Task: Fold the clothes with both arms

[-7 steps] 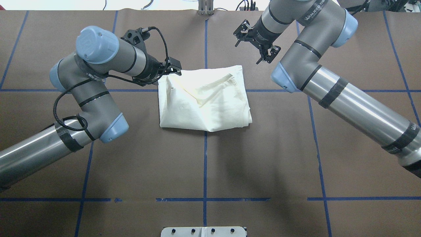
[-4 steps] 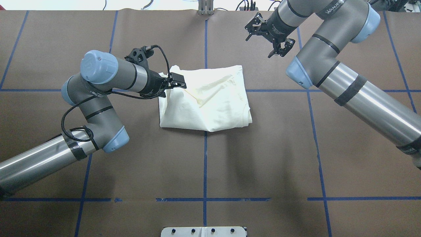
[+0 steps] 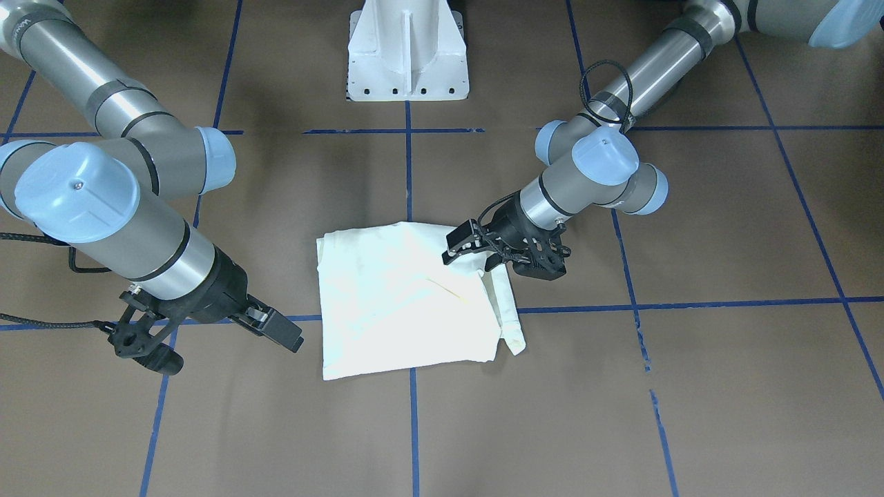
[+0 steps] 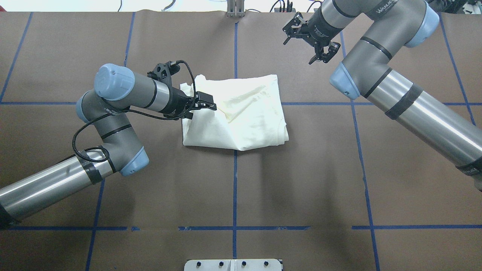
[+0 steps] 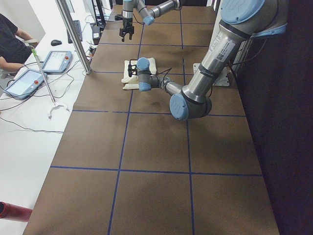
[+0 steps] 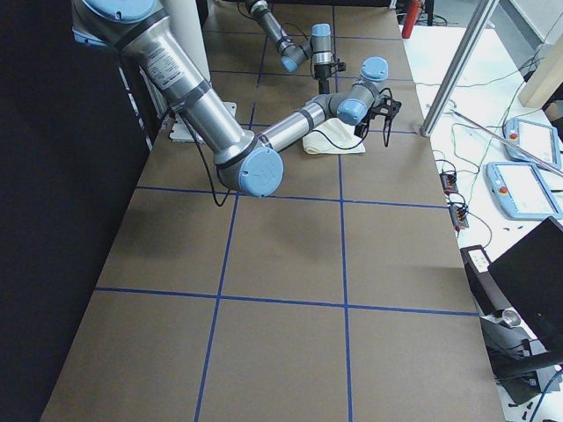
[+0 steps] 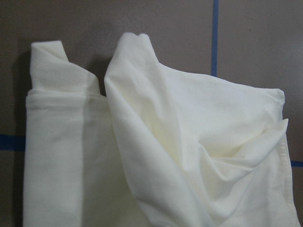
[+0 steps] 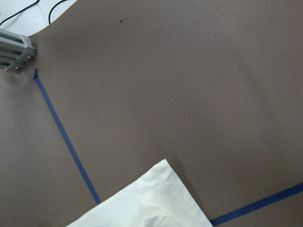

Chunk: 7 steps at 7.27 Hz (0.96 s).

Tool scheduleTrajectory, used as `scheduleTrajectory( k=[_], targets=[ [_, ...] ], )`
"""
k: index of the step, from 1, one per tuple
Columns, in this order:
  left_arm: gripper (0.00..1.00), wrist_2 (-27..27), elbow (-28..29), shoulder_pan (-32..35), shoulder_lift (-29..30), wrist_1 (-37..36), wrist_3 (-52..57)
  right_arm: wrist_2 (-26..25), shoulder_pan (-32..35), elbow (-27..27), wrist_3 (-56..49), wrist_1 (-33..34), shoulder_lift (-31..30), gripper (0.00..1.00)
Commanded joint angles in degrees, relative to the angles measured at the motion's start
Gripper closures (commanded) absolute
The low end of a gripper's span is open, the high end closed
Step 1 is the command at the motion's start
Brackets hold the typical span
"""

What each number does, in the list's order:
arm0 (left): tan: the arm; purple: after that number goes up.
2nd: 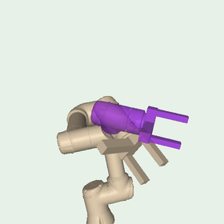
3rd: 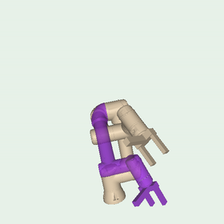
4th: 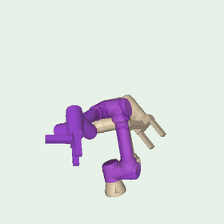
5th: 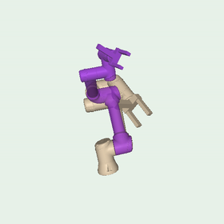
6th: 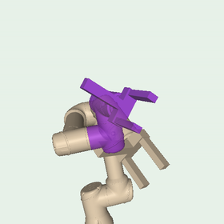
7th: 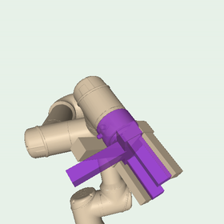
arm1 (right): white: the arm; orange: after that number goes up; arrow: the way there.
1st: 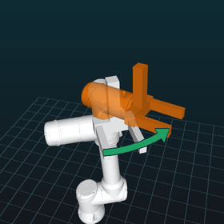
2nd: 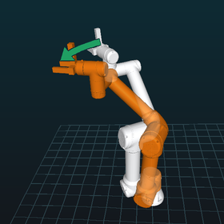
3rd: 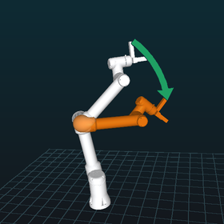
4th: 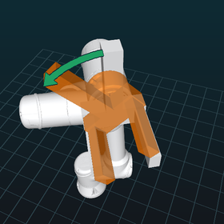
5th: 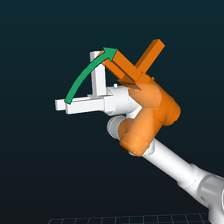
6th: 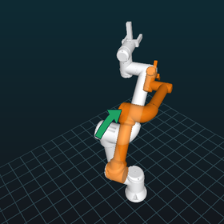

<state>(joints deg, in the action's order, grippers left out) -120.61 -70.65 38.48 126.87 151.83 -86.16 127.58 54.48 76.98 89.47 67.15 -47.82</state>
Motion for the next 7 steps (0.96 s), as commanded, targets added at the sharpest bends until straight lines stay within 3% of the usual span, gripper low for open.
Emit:
scheduleTrajectory(
  k=[1,5,7],
  targets=[
    [0.00,-2.8,-0.2,-0.2,-0.2,1.6,-0.1,0.0,0.0,0.0,0.0,0.0,0.0,0.00],
    [0.00,-4.5,-1.8,-4.2,-0.9,3.3,-0.6,0.4,0.2,0.0,0.0,0.0,0.0,0.00],
    [0.00,-4.5,-6.7,-6.5,-5.1,4.7,-4.9,0.4,0.4,-0.1,0.0,0.0,0.0,0.00]
  ],
)
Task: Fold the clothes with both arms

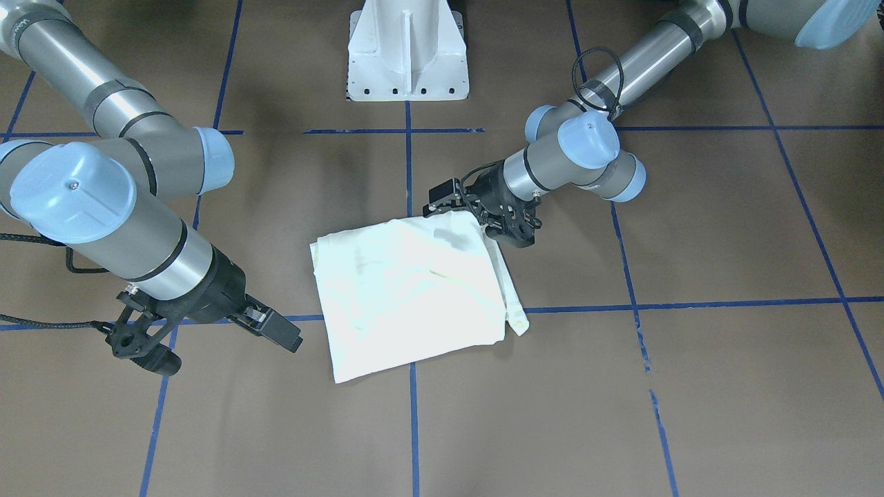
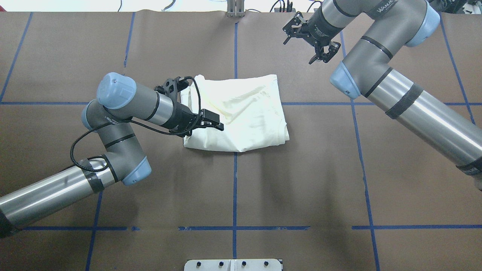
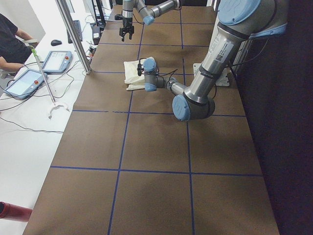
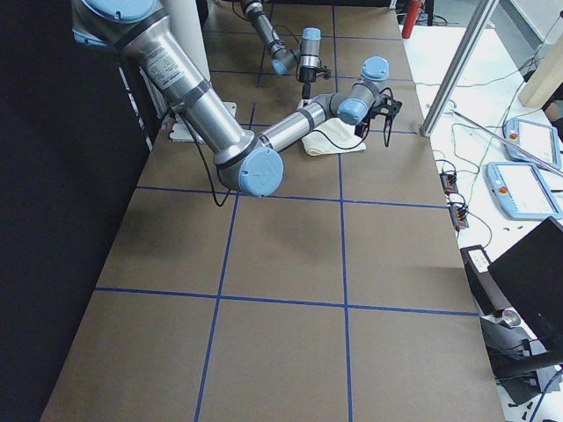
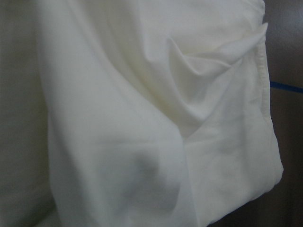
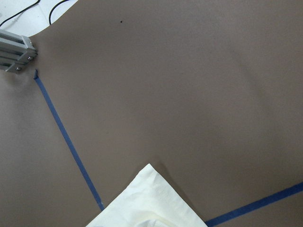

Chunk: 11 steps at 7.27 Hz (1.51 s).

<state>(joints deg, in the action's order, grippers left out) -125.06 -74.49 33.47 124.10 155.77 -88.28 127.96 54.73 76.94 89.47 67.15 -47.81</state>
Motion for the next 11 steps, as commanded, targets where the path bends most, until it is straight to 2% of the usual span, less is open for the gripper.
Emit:
scheduleTrajectory(
  k=[1,2,5,6,8,10,11],
  targets=[
    [0.00,0.0,-4.9,-2.3,-3.4,1.5,-4.5,0.0,0.1,0.0,0.0,0.0,0.0,0.00],
    [0.00,-0.2,-7.5,-2.4,-4.1,1.5,-7.5,0.0,0.1,0.0,0.0,0.0,-0.1,0.00],
    [0.00,-2.6,-17.1,-1.7,-14.5,1.2,-7.0,0.0,0.5,0.2,-0.2,0.0,-0.2,0.00],
    [0.00,-2.6,-18.7,0.5,-16.6,1.0,-6.5,0.1,1.2,1.4,-1.7,0.1,-1.6,0.00],
    [0.00,-6.9,-19.0,11.8,-19.0,0.8,-0.2,0.1,3.5,5.6,-11.4,1.7,-7.7,0.00],
    [0.00,-8.3,-17.9,23.9,-24.4,-1.0,18.2,0.1,8.0,9.2,-29.1,5.9,-14.4,0.00],
    [0.00,-6.3,-17.8,29.9,-24.7,-7.5,27.8,0.1,10.4,9.9,-38.2,6.1,-18.9,0.00]
  ],
)
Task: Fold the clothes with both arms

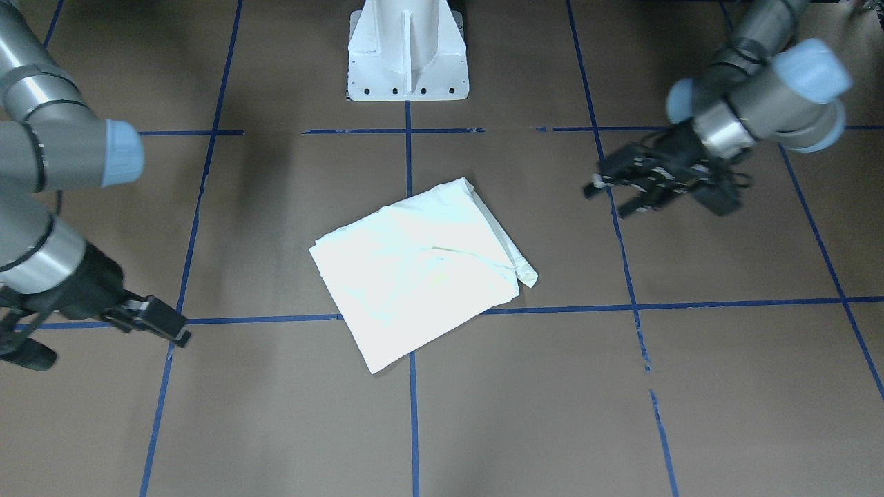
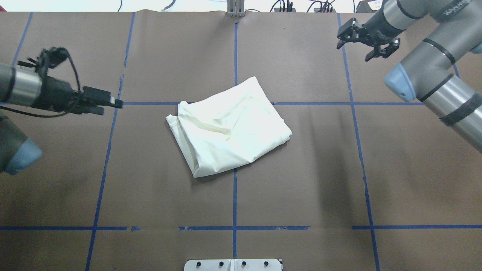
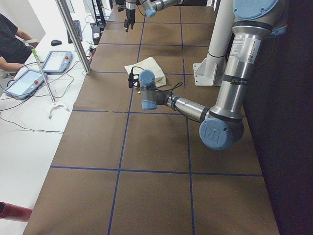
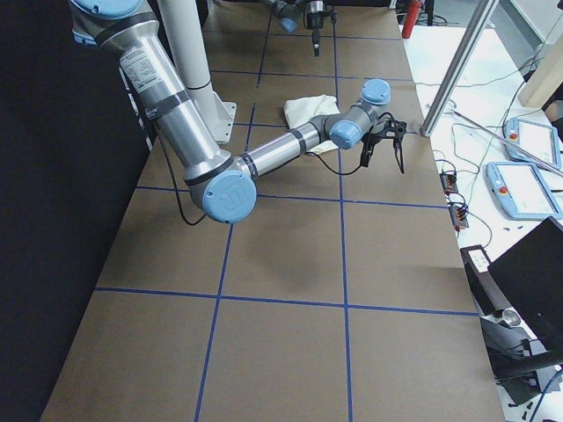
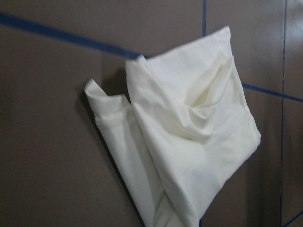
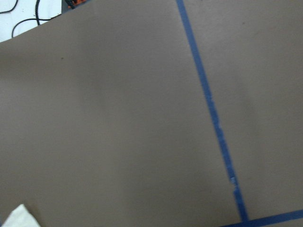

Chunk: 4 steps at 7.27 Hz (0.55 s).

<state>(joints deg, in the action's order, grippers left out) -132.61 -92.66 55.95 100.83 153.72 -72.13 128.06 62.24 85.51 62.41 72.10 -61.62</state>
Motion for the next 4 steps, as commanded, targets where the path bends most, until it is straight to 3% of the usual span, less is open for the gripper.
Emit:
scheduleTrajectory(
  k=[1,3,4],
  targets=[
    [0.00,6.9,0.4,11.6,-1.4,-11.5,21.6,0.0,5.8,1.3,-20.9,1.4,-9.4,0.00],
    [0.00,13.0,0.4,19.3,-1.3,-28.2,44.5,0.0,11.4,0.8,-37.3,1.5,-17.4,0.00],
    [0.00,13.2,0.2,22.3,-1.1,-37.1,57.2,0.0,14.5,0.4,-43.6,1.7,-20.8,0.00]
  ],
)
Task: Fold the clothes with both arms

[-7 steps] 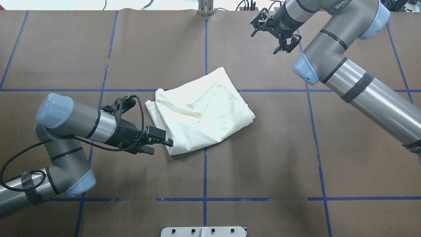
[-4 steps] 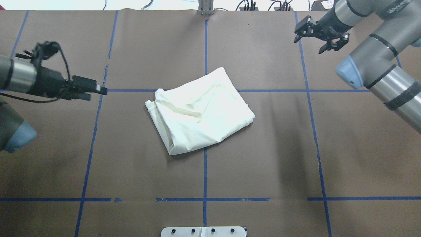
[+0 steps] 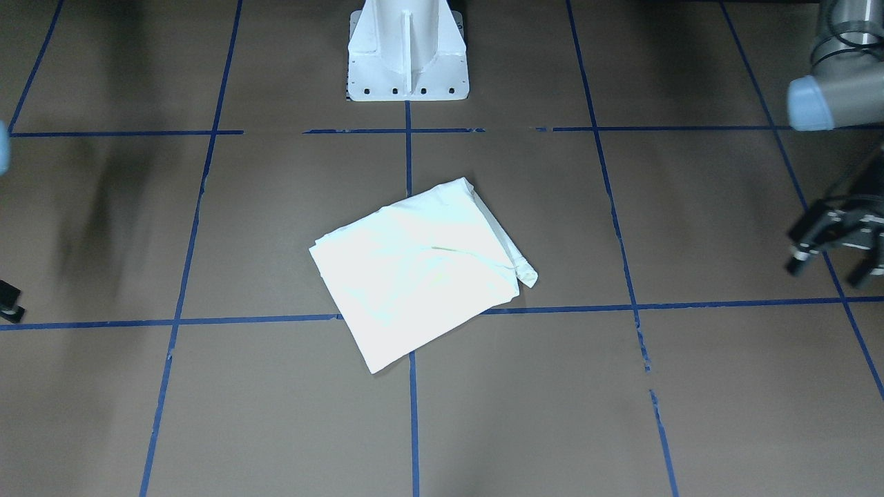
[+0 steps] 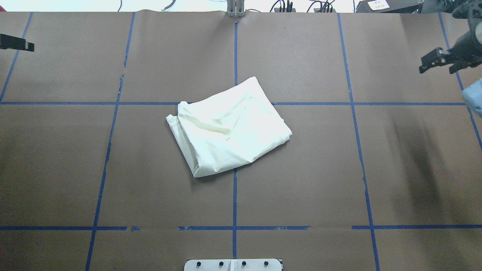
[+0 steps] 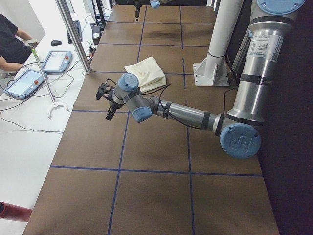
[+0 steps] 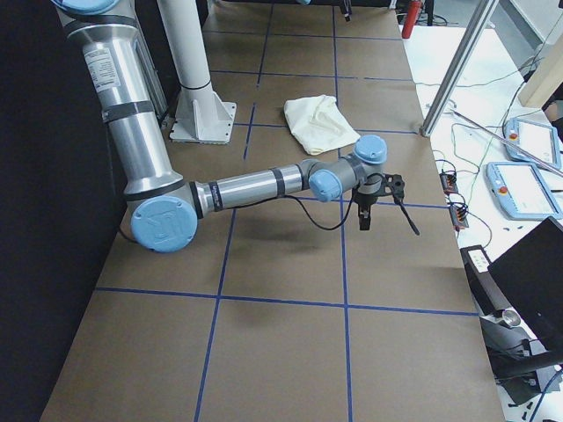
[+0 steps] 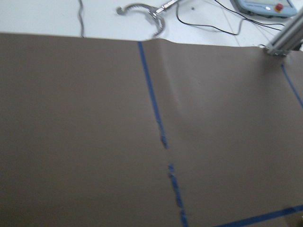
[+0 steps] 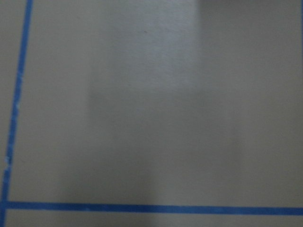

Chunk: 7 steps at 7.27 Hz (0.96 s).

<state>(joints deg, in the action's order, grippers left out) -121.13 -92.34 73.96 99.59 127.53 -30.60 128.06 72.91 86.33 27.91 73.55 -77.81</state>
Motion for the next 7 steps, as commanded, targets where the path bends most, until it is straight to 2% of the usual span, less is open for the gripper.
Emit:
scheduleTrajectory(
  k=[1,3,4,5,6,7],
  targets=[
    [0.00,1.7,-0.4,5.5,0.4,-20.2,25.2,2.2,7.1,-1.0,-15.4,3.0,-6.3,0.00],
    [0.00,0.0,-1.7,9.0,-0.4,-29.1,46.0,6.8,13.1,-1.3,-29.5,10.0,-9.4,0.00],
    [0.00,-4.6,-1.7,9.5,-1.7,-32.0,49.3,7.1,15.7,-0.5,-32.9,10.9,-11.5,0.00],
    [0.00,-10.0,-2.9,10.1,-6.5,-30.9,48.8,8.2,19.1,0.4,-33.0,10.2,-13.9,0.00],
    [0.00,-10.6,-2.5,9.7,-6.8,-29.2,47.2,9.7,20.4,4.5,-32.7,10.2,-15.2,0.00],
    [0.00,-7.6,0.5,9.4,-6.9,-28.1,47.0,8.4,20.2,5.8,-32.4,10.1,-15.7,0.00]
  ],
)
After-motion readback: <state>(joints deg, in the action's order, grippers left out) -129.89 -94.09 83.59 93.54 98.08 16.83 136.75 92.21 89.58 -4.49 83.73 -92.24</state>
